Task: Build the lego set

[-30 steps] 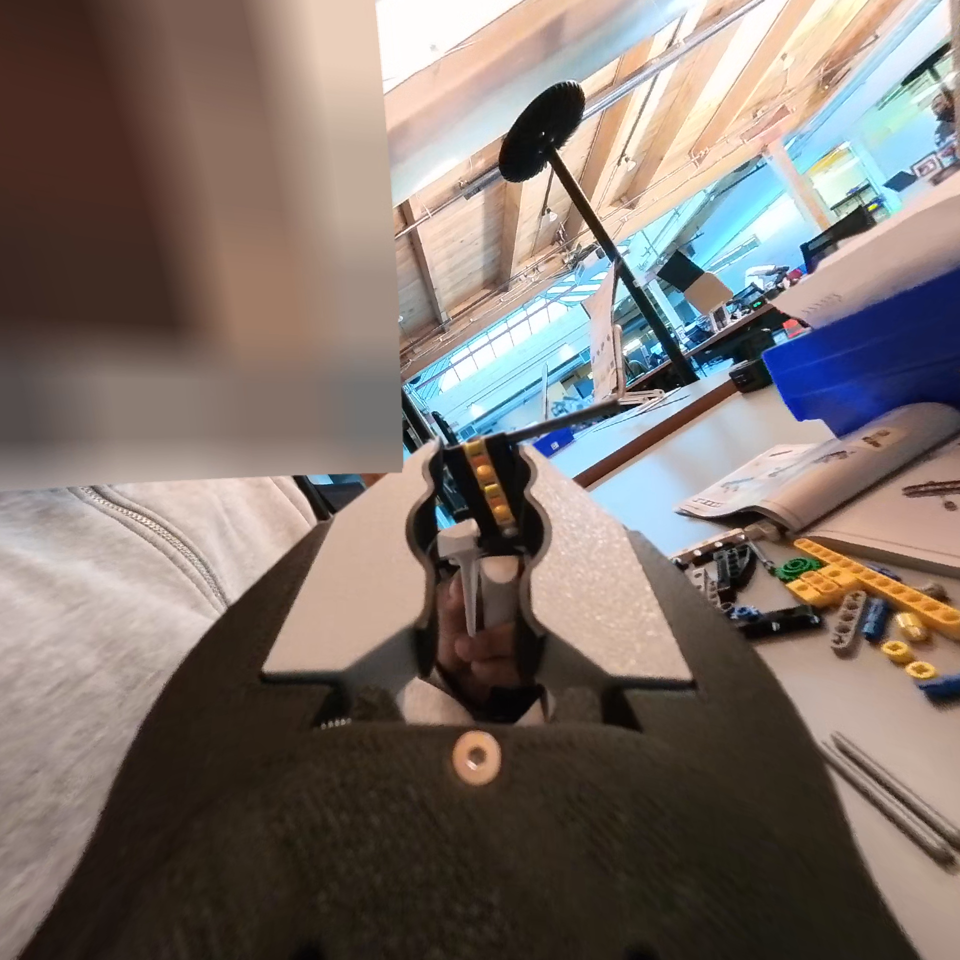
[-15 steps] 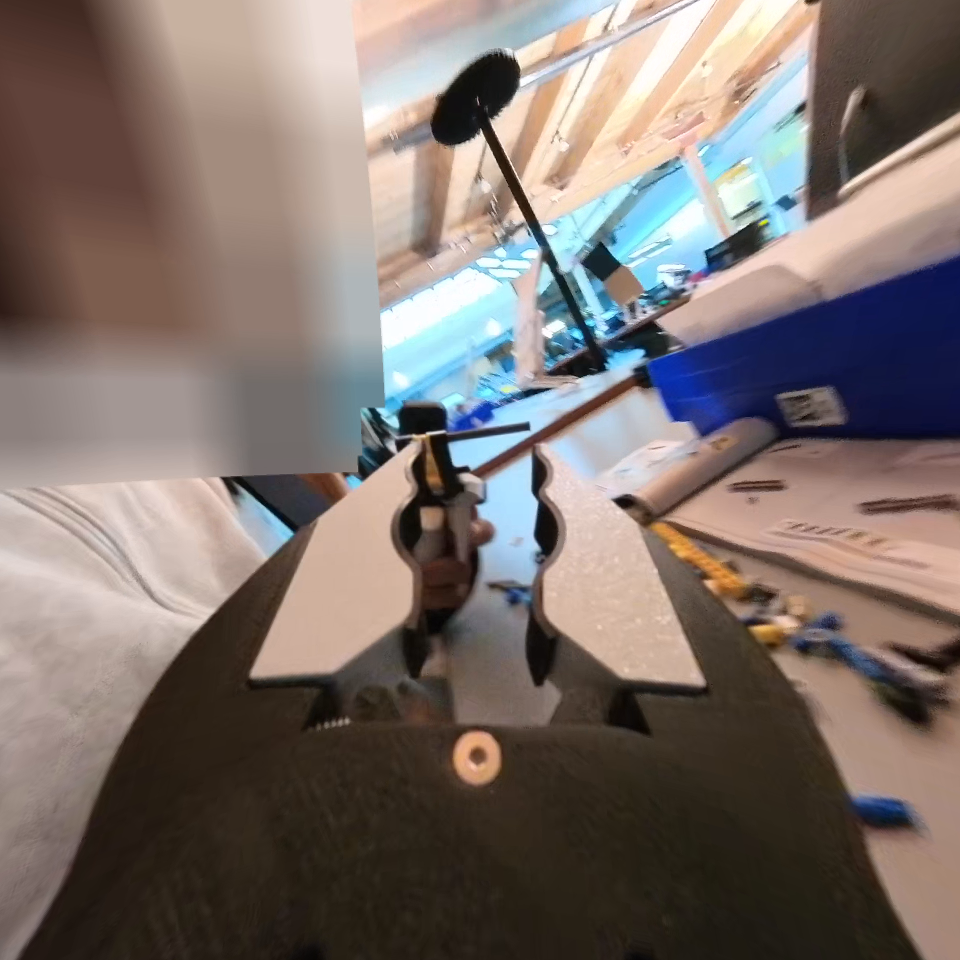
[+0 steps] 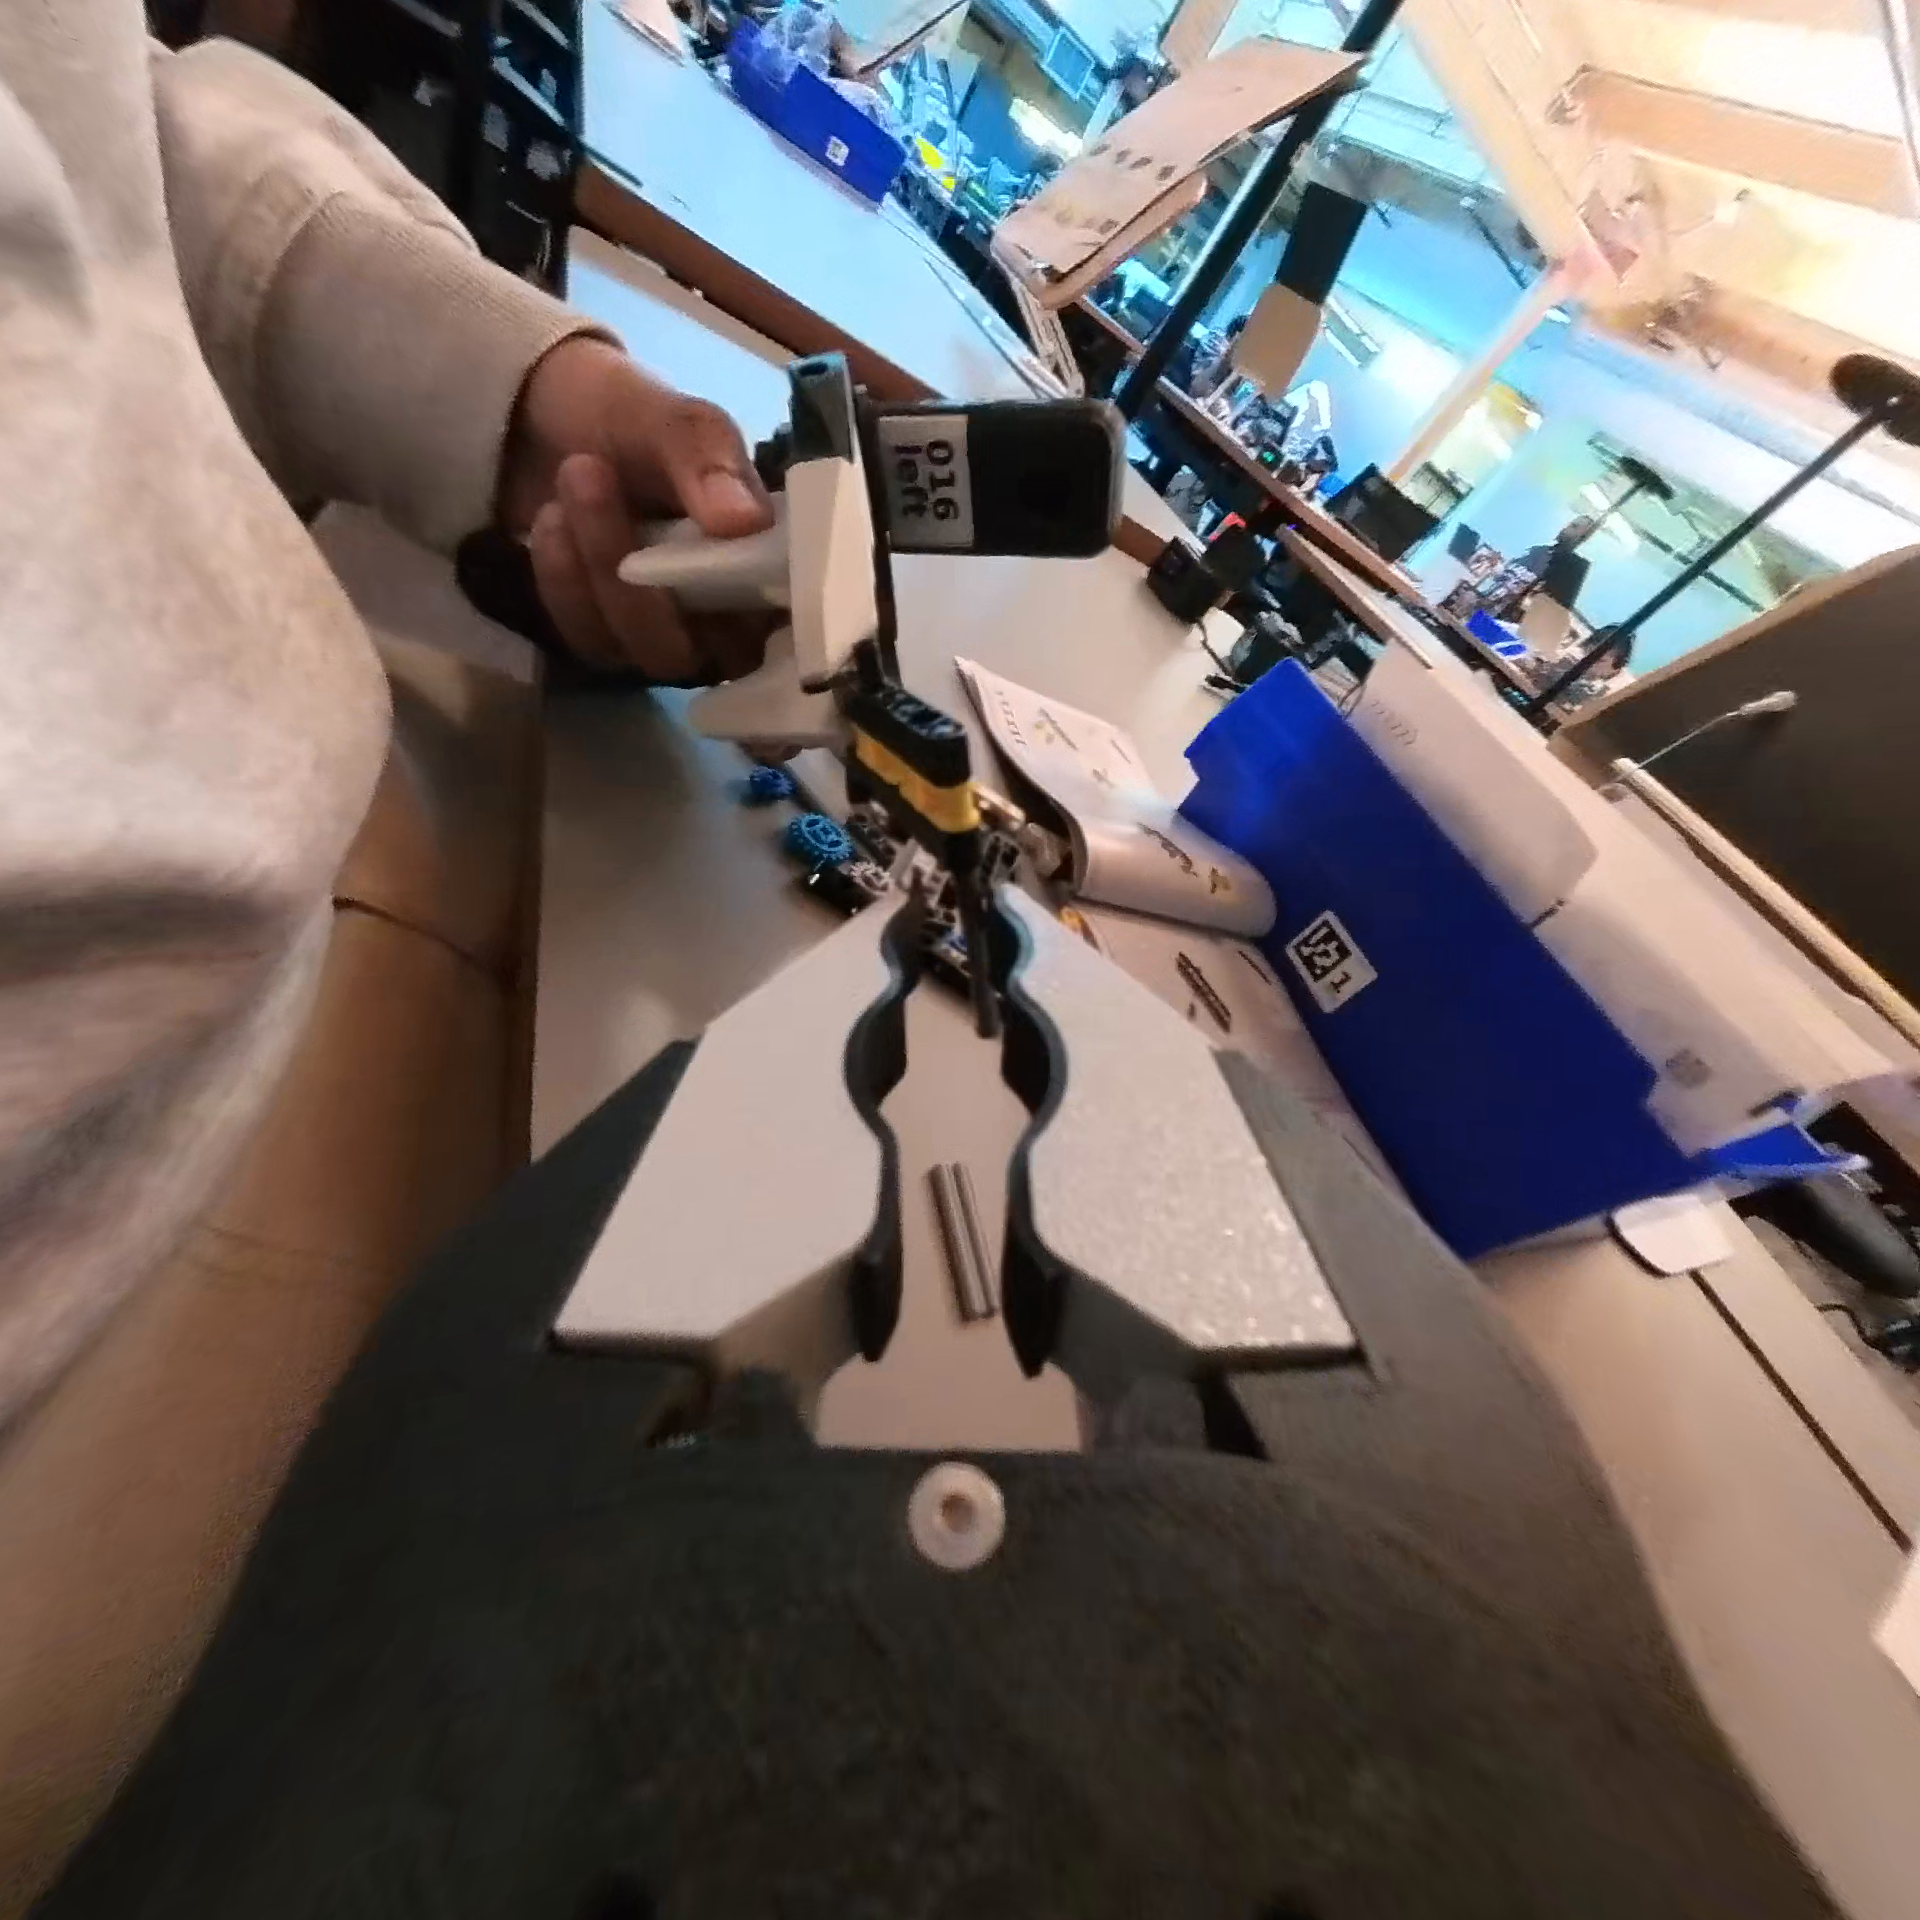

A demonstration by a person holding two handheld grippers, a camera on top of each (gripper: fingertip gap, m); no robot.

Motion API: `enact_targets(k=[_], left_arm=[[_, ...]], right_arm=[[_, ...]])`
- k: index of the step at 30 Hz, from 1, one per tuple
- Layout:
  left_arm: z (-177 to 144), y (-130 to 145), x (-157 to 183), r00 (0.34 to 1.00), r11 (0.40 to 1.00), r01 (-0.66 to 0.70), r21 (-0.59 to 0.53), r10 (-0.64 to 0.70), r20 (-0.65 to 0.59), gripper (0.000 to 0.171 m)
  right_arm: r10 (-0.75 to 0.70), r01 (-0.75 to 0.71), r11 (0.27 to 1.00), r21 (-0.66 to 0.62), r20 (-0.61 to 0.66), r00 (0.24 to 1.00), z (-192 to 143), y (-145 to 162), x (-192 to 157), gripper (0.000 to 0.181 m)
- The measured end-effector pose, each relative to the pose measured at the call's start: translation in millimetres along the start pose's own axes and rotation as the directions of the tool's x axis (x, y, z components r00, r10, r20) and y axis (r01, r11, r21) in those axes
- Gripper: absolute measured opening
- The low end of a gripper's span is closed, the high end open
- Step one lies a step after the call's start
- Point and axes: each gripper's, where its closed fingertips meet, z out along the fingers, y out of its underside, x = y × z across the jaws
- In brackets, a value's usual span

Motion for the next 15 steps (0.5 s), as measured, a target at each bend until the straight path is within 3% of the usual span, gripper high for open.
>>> enact_targets(k=[1, 15], left_arm=[[0.6, 2.1, 0.8, 1.0, 1.0, 0.0, -0.013, 0.0, -0.003, 0.023], [3.2, 11.6, 5.2, 0.998, 0.994, -0.064, -0.087, 0.065, 0.005, 0.024]], right_arm=[[-0.004, 0.004, 1.0, 0.001, 0.008, 1.0, 0.4, -0.1, -1.5, 0.003], [-0.016, 0.015, 1.0, 0.011, 0.077, 0.997, -3.9, -0.7, -7.9, 0.002]])
